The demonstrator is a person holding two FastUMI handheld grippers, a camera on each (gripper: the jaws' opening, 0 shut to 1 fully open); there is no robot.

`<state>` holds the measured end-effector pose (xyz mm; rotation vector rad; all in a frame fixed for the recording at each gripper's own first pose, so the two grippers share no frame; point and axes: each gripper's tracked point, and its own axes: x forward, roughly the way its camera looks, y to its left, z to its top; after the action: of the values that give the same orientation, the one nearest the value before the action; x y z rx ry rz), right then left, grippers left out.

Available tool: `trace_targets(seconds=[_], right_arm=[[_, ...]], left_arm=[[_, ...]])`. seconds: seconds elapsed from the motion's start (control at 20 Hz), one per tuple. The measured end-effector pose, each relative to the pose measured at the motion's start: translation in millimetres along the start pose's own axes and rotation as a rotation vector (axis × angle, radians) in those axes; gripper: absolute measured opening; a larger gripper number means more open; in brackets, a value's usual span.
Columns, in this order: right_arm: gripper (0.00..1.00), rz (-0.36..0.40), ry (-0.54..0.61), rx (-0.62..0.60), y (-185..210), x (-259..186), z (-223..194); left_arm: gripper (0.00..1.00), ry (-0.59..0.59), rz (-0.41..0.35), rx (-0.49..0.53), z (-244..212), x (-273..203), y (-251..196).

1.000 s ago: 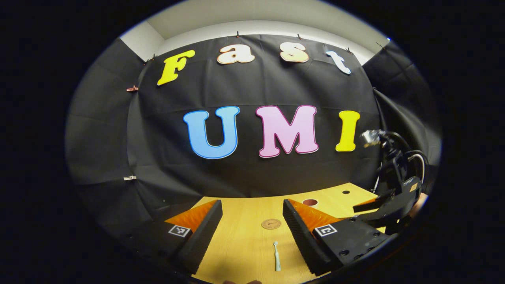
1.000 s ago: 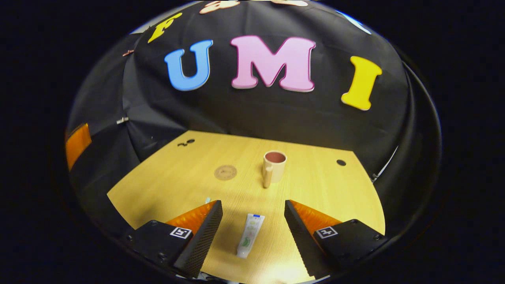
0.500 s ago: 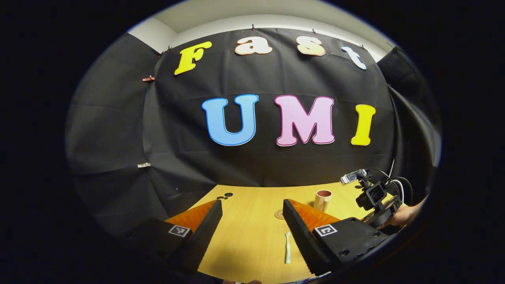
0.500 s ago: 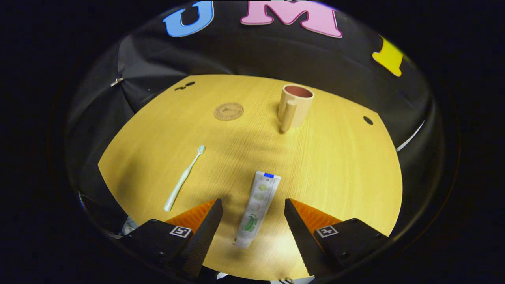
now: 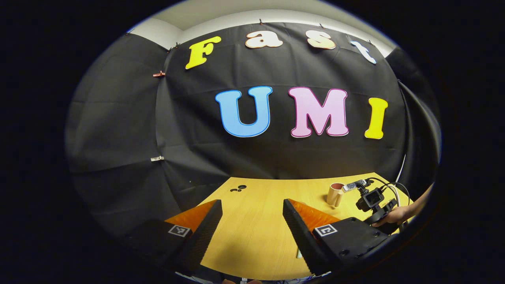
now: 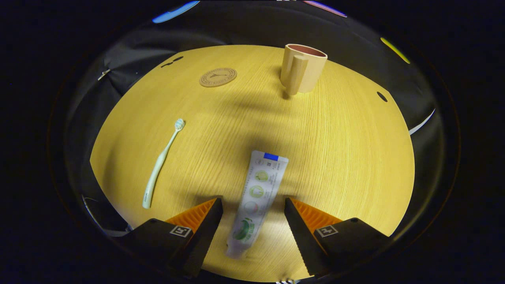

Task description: Put the toothbrush and toothpaste on the desktop into the cup, then pick up the cup and place it on the coaster on the desktop.

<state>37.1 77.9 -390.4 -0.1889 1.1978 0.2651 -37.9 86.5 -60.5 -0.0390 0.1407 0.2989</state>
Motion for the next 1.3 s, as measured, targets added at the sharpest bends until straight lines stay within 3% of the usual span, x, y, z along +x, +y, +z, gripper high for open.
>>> trace_targets(seconds=[0.1, 0.15, 0.2, 0.3, 0.4, 0.5, 0.55, 0.6, 0.65, 0.75, 1.3], right_arm=[[0.95, -0.010, -0.006, 0.018, -0.1, 0.9, 1.0], [0.83, -0.017, -0.003, 0.037, -1.6, 2.8, 4.0], [0.81, -0.025, -0.001, 0.056, -2.4, 2.9, 5.0], [0.61, -0.030, 0.014, 0.080, -4.3, 2.2, 3.1], [0.48, -0.029, 0.025, 0.078, -3.2, 3.7, 2.3], [0.51, -0.022, 0.038, 0.060, -1.7, 2.6, 0.0], [0.42, -0.014, 0.035, 0.048, -1.3, 1.5, 0.5], [0.46, -0.006, 0.022, 0.042, -1.3, 1.3, 1.6], [0.35, 0.002, 0.015, 0.048, -1.1, -0.4, 0.4], [0.31, 0.020, -0.009, 0.079, -3.0, -1.0, 2.0], [0.30, 0.077, -0.129, 0.163, -23.7, -30.0, 21.5]], left_arm=[[0.98, -0.003, 0.006, 0.007, 0.1, 0.0, 1.4], [0.98, -0.002, 0.005, 0.007, -0.8, 0.6, 0.8], [0.98, 0.001, 0.003, 0.006, -1.5, 2.0, -0.2], [0.98, 0.000, 0.000, 0.001, -1.3, 2.2, -2.0], [0.98, 0.000, -0.008, -0.002, -2.1, 4.6, -5.7], [0.98, -0.003, -0.019, 0.000, -1.5, 5.9, -10.4], [0.98, -0.006, -0.025, 0.004, -0.9, 7.3, -12.2], [0.98, -0.007, -0.031, 0.008, 0.7, 9.0, -15.0], [0.98, -0.009, -0.036, 0.013, -0.3, 9.4, -16.9], [0.98, -0.010, -0.043, 0.024, 0.8, 11.8, -20.6], [0.98, 0.032, -0.119, 0.065, -11.4, 28.1, -59.4]])
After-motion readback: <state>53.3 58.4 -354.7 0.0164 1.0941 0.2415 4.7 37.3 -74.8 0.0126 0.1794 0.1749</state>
